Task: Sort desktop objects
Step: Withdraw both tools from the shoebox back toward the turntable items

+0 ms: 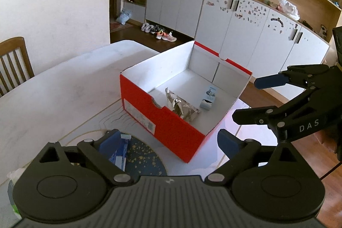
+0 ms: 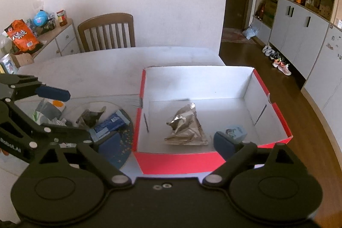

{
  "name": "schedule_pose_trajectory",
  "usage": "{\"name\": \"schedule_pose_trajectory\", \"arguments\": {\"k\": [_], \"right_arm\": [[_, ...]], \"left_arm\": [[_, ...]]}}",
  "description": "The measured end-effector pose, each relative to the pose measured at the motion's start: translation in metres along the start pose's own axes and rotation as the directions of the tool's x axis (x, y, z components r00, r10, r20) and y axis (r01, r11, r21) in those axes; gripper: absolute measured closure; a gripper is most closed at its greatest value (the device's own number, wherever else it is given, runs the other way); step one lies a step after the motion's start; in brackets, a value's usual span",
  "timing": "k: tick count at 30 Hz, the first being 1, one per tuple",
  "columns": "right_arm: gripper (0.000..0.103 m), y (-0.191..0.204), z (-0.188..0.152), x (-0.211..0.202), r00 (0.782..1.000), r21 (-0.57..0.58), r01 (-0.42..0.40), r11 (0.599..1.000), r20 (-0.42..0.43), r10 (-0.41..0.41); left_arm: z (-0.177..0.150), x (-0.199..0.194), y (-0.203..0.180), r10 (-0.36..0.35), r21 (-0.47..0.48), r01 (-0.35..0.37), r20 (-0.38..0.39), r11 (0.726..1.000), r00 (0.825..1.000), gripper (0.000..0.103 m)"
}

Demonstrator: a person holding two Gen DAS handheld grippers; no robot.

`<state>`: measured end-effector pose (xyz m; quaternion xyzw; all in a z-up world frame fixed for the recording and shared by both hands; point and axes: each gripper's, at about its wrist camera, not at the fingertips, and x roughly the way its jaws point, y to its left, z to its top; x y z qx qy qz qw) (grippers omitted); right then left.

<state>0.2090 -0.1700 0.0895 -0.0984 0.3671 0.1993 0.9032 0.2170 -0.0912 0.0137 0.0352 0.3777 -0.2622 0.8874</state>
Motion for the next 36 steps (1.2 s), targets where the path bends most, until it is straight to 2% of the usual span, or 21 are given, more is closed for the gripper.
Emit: {"name": "schedule_pose_trajectory", "arguments": {"k": [3, 5, 11, 19, 22, 27, 30, 36], "right_arm": [[0.008, 0.01, -0.001, -0.003, 1.0, -0.003, -0.003, 1.0, 0.008, 0.003], [0.008, 0.017, -0.002, -0.004, 1.0, -0.003, -0.007, 1.0, 0.01, 0.007], [0.007, 0.039, -0.007, -0.002, 1.0, -0.014, -0.023, 1.0, 0.015, 0.023], [0.008, 0.07, -0.012, 0.009, 0.999, -0.038, -0.049, 0.998, 0.011, 0.049], [0.008, 0.081, -0.014, 0.014, 0.998, -0.039, -0.062, 0.997, 0.01, 0.063], [0.009, 0.098, -0.017, 0.023, 0.997, -0.061, -0.079, 0.995, 0.002, 0.079], [0.009, 0.107, -0.019, 0.029, 0.996, -0.079, -0.088, 0.993, -0.02, 0.086], [0.011, 0.12, -0.021, 0.037, 0.993, -0.092, -0.112, 0.989, -0.042, 0.109]], "left_arm": [[-0.008, -0.01, 0.005, -0.001, -0.015, 0.001, 0.015, 1.0, 1.0, 0.005], [-0.015, -0.016, 0.008, 0.007, -0.027, -0.006, 0.023, 1.0, 1.0, 0.0], [-0.034, -0.033, 0.023, 0.027, -0.076, -0.024, 0.039, 0.997, 0.999, 0.0], [-0.072, -0.056, 0.051, 0.103, -0.133, -0.095, 0.059, 0.987, 0.993, 0.0], [-0.084, -0.063, 0.063, 0.141, -0.164, -0.13, 0.057, 0.978, 0.988, 0.0], [-0.106, -0.071, 0.083, 0.161, -0.231, -0.145, 0.052, 0.962, 0.986, 0.0], [-0.114, -0.068, 0.089, 0.163, -0.249, -0.153, 0.019, 0.956, 0.986, 0.0], [-0.128, -0.063, 0.099, 0.188, -0.262, -0.178, 0.013, 0.948, 0.982, 0.0]]}}
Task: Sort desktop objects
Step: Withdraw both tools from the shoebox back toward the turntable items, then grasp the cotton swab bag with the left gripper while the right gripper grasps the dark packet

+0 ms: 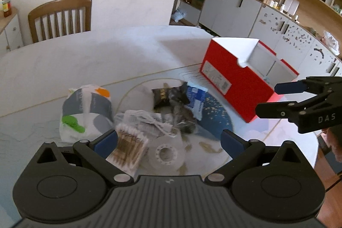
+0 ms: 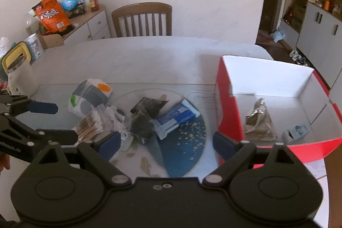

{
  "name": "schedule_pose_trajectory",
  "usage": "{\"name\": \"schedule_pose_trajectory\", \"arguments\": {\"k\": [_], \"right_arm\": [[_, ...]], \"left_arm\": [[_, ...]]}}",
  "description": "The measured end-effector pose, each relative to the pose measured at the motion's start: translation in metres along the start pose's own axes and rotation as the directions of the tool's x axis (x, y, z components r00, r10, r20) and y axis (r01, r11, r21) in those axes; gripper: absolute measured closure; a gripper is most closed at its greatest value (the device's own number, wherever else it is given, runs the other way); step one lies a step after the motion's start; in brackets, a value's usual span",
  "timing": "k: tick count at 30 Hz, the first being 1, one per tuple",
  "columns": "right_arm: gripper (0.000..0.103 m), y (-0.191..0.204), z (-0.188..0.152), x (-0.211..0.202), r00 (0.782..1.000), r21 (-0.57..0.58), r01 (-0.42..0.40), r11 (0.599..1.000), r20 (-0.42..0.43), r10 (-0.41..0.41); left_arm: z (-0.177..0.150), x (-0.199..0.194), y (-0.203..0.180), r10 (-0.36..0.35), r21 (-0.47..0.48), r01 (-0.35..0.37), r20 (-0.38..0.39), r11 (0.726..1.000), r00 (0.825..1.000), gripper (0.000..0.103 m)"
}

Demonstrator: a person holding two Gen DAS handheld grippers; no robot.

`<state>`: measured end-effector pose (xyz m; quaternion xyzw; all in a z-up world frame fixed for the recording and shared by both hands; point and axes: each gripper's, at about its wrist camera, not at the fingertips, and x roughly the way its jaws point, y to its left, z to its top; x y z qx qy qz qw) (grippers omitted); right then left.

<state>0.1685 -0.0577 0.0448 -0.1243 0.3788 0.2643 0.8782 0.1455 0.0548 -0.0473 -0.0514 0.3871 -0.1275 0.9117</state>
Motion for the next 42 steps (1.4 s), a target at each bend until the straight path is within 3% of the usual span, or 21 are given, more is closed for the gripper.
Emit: {"name": "schedule_pose_trajectory", "arguments": {"k": [11, 18, 34, 42], "right_arm": [[0.015, 0.015, -0.003, 0.027, 1.0, 0.004, -0.003, 1.0, -0.022, 0.003], [0.017, 0.021, -0.003, 0.047, 1.0, 0.01, -0.004, 1.0, -0.027, 0.004], [0.019, 0.044, 0.007, 0.085, 1.0, -0.006, 0.028, 1.0, 0.003, -0.028], [0.022, 0.046, 0.006, 0.109, 0.998, 0.013, 0.048, 0.999, -0.033, -0.047]], "left_arm": [[-0.017, 0.01, 0.026, 0.032, -0.004, -0.032, 0.032, 0.999, 0.999, 0.0], [-0.026, 0.024, 0.04, 0.053, 0.0, -0.053, 0.014, 0.999, 0.998, 0.0], [-0.035, 0.045, 0.052, 0.032, -0.003, -0.032, -0.004, 0.999, 0.999, 0.001], [-0.035, 0.051, 0.058, 0.021, -0.005, -0.021, -0.007, 1.0, 1.0, 0.005]]}}
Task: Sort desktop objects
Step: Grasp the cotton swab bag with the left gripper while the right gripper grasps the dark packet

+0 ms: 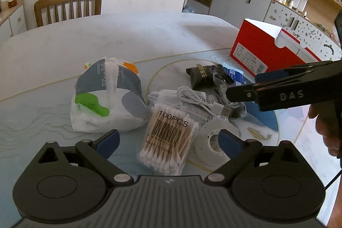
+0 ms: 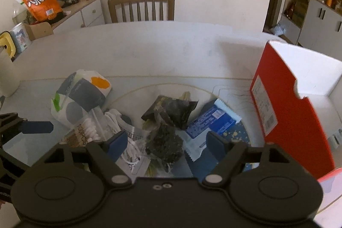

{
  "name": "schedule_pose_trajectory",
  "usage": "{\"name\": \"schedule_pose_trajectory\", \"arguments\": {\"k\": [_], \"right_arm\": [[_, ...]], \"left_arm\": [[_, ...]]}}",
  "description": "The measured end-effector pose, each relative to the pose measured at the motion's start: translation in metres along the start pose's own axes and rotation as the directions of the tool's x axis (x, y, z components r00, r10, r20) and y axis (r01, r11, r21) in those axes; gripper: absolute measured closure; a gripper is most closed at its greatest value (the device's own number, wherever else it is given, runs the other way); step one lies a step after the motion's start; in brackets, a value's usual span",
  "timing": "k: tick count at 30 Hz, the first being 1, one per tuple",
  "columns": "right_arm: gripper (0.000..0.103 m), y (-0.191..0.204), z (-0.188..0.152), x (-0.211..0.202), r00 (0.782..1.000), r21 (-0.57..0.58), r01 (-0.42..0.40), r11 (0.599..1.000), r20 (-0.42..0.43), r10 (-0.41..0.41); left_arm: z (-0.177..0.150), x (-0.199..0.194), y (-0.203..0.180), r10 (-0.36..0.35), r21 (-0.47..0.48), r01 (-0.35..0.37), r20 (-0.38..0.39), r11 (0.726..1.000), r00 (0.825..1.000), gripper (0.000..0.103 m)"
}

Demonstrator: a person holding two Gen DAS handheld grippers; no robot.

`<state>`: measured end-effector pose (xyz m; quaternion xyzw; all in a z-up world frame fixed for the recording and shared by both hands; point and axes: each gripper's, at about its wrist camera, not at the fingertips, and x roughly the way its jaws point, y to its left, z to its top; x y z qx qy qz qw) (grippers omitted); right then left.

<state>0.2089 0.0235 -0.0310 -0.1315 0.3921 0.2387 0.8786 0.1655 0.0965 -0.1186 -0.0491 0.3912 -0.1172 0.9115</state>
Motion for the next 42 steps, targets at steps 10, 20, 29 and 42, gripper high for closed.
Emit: {"name": "schedule_pose_trajectory", "arguments": {"k": [10, 20, 29, 42], "right_arm": [[0.035, 0.002, -0.003, 0.021, 0.999, 0.005, 0.012, 1.0, -0.05, -0.012], [0.045, 0.001, -0.004, 0.024, 0.998, 0.006, -0.001, 1.0, -0.056, 0.001], [0.067, -0.001, -0.007, 0.025, 0.999, 0.006, 0.001, 1.0, -0.051, -0.001], [0.079, -0.007, -0.01, 0.011, 1.0, 0.012, 0.003, 1.0, -0.027, -0.003]], "left_arm": [[-0.001, 0.011, 0.002, -0.013, 0.003, 0.013, -0.02, 1.0, 1.0, 0.016], [-0.005, 0.019, 0.0, -0.017, 0.024, 0.018, -0.04, 1.0, 0.999, 0.025], [-0.003, 0.016, -0.004, -0.039, 0.036, 0.04, -0.025, 0.999, 0.999, 0.06], [-0.001, 0.01, -0.01, -0.019, 0.058, 0.019, -0.01, 0.998, 1.0, 0.069]]}}
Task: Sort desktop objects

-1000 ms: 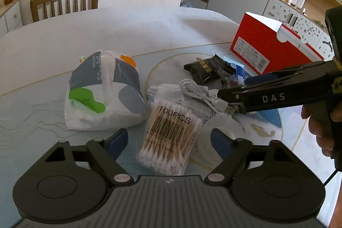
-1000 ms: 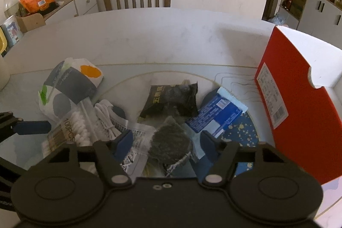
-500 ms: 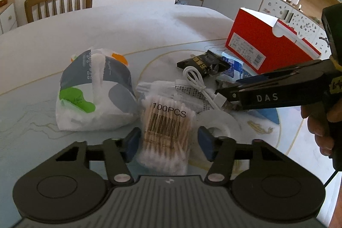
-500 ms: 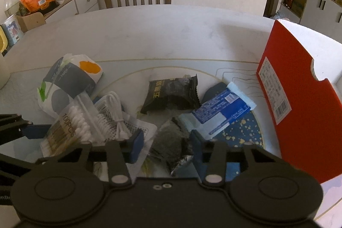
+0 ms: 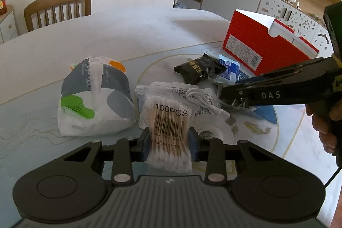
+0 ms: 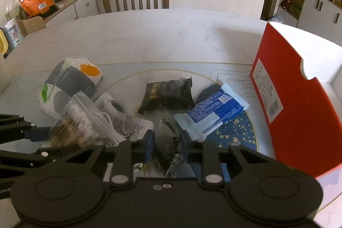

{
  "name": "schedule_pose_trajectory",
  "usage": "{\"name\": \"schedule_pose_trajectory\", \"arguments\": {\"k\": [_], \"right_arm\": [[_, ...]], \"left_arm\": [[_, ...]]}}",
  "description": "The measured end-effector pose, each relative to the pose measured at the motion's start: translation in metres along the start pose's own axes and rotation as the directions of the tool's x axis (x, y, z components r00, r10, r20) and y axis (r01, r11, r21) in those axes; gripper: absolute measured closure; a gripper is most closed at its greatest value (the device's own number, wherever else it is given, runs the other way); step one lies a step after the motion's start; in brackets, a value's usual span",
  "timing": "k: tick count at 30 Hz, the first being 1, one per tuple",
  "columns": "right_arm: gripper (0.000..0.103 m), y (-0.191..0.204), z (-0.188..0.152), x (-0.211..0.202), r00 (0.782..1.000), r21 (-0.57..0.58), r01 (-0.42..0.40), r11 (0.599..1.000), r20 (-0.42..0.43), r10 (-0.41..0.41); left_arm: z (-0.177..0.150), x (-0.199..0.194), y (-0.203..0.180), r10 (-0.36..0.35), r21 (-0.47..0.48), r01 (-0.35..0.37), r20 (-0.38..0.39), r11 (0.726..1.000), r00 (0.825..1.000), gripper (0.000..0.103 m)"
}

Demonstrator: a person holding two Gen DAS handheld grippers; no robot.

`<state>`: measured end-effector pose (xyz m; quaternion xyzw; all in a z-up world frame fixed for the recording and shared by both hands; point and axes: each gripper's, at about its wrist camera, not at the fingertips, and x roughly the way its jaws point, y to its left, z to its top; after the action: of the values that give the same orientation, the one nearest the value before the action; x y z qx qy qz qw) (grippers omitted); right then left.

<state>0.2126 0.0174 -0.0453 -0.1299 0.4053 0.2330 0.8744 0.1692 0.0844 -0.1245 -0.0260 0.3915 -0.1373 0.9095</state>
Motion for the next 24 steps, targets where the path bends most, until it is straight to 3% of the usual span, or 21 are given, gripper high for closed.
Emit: {"name": "schedule_pose_trajectory", "arguments": {"k": [24], "right_arm": [[0.079, -0.017, -0.007, -0.076, 0.995, 0.036, -0.018, 0.999, 0.095, 0.014]], "left_arm": [[0.021, -0.045, -0.038, -0.026, 0.002, 0.026, 0.041, 1.0, 0.999, 0.069]]}}
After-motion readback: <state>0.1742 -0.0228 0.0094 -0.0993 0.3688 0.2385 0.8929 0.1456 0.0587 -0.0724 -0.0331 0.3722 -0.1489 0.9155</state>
